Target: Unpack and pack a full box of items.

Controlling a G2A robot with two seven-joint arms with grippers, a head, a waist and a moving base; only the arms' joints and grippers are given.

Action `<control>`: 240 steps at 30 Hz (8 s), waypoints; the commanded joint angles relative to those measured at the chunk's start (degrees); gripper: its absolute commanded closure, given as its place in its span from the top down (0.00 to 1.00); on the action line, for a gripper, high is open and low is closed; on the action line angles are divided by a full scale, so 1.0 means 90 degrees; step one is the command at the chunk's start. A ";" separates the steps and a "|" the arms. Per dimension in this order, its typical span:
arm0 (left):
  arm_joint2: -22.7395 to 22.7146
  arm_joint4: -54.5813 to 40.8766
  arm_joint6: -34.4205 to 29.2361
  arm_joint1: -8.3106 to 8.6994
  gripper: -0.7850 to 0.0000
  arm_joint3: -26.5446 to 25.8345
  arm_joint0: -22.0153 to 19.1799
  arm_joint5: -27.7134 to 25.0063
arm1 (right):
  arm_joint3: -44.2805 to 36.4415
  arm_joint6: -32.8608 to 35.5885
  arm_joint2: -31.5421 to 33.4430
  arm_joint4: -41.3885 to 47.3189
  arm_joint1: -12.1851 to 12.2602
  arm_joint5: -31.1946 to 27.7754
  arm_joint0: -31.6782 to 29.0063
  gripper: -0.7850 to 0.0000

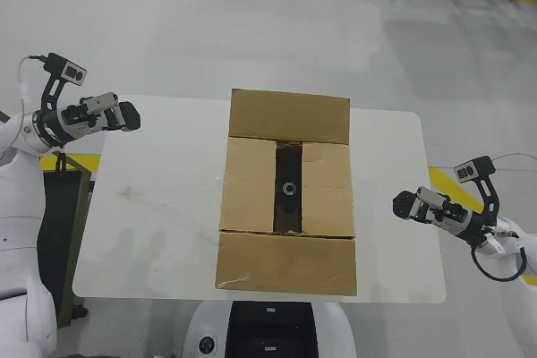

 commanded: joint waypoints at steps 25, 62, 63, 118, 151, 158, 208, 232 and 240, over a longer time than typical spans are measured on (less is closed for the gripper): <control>0.0002 0.0004 0.0003 -0.0002 1.00 0.0002 -0.0002 -0.0003 | -0.0392 -0.0058 -0.0214 -0.0226 -0.0003 0.0138 0.0053 1.00; 0.0002 0.0004 0.0003 -0.0002 1.00 0.0002 -0.0002 -0.0003 | -0.0463 -0.0855 -0.4033 -0.1782 -0.0428 0.1767 0.2584 1.00; 0.0002 0.0004 0.0003 -0.0002 1.00 0.0002 -0.0002 -0.0003 | -0.0463 -0.0855 -0.4033 -0.1782 -0.0428 0.1767 0.2584 1.00; 0.0002 0.0004 0.0003 -0.0002 1.00 0.0002 -0.0002 -0.0003 | -0.0025 -0.2107 -0.5398 -0.0714 -0.1176 0.0835 0.3426 1.00; 0.0679 -0.0850 0.0607 -0.0085 1.00 -0.0483 -0.0437 0.0248 | 0.0735 -0.3046 -0.7856 -0.1647 -0.2527 0.1194 0.5162 1.00; 0.1337 -0.0863 0.0348 -0.0176 1.00 -0.0363 -0.0360 0.0328 | 0.0977 -0.2984 -0.8029 -0.1685 -0.2764 0.1159 0.5262 1.00; 0.2652 0.0789 0.1317 -0.0337 1.00 0.0519 -0.0288 -0.0006 | -0.1754 -0.2163 -0.5053 -0.3777 -0.1665 0.2106 0.2303 1.00; 0.1573 0.0487 0.1188 -0.0043 1.00 -0.1064 -0.0159 0.0388 | -0.2447 -0.1994 -0.3839 -0.3776 -0.1360 0.2120 0.1286 1.00; 0.1974 0.0480 0.1314 -0.0112 1.00 -0.1510 -0.0687 0.0451 | -0.2865 -0.1916 -0.3224 -0.3574 -0.1228 0.1956 0.0624 1.00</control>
